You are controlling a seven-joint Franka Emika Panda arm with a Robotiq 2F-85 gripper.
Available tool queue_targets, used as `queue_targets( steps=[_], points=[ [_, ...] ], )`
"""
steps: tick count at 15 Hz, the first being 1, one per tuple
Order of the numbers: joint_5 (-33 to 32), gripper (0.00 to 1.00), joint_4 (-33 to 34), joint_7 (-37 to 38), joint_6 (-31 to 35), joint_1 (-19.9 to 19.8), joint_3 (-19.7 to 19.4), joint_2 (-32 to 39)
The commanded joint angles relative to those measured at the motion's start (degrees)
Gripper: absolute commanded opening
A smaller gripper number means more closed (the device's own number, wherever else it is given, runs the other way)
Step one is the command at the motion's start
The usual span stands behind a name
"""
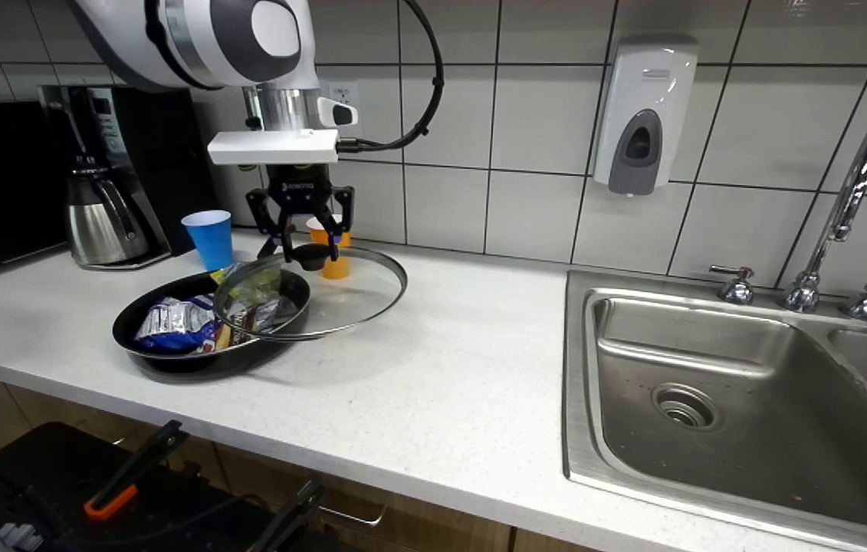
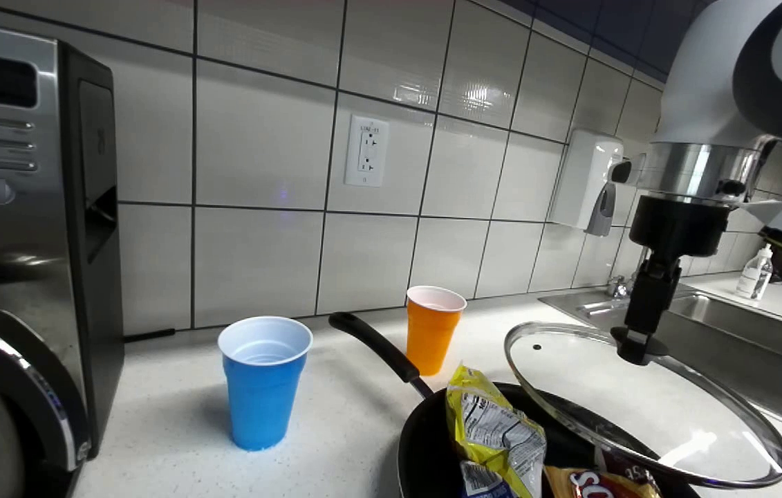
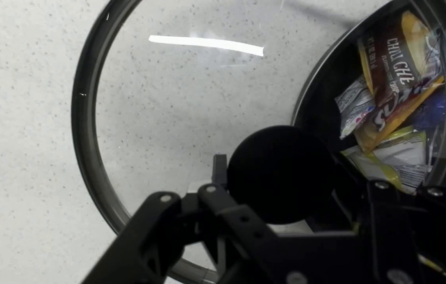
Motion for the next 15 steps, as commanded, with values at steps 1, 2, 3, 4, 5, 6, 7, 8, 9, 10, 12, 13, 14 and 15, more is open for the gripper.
queue_targets(
  steps=[1,2,3,4,5,6,7,8,9,10,12,13,14,15],
  points=[
    [1.32,0.39,4.53,-0.9,-2.79,1.3,1.82,1.66],
    [1.48,0.39,5.06,-1.0,-2.69,1.61,2.19,2.36],
    [1.86,0.39,5.84,-1.23,-2.69,1.93,2.68,3.26],
    [2.12,0.39,6.52,-1.33,-2.63,2.21,3.11,4.09],
    [2.64,0.39,7.28,-1.79,-2.56,2.47,3.57,4.92],
    [2.84,0.39,7.84,-1.91,-2.46,2.65,4.04,5.71],
    [3.12,0.39,8.49,-2.04,-2.46,2.79,4.52,6.41],
    [3.35,0.39,9.13,-2.14,-2.49,2.94,5.02,7.11],
    [3.47,0.39,9.7,-2.21,-2.52,3.07,5.51,7.62],
    [3.49,0.39,10.17,-2.22,-2.53,3.17,6.01,8.07],
    [3.79,0.39,10.92,-2.55,-2.55,3.35,6.99,8.76],
    [4.03,0.39,11.16,-2.66,-2.72,3.52,7.53,8.99],
    [3.05,0.39,11.12,-1.62,-2.75,3.87,7.87,8.98],
    [3.28,0.39,10.89,-2.0,-2.79,4.04,8.37,8.78]
  ],
)
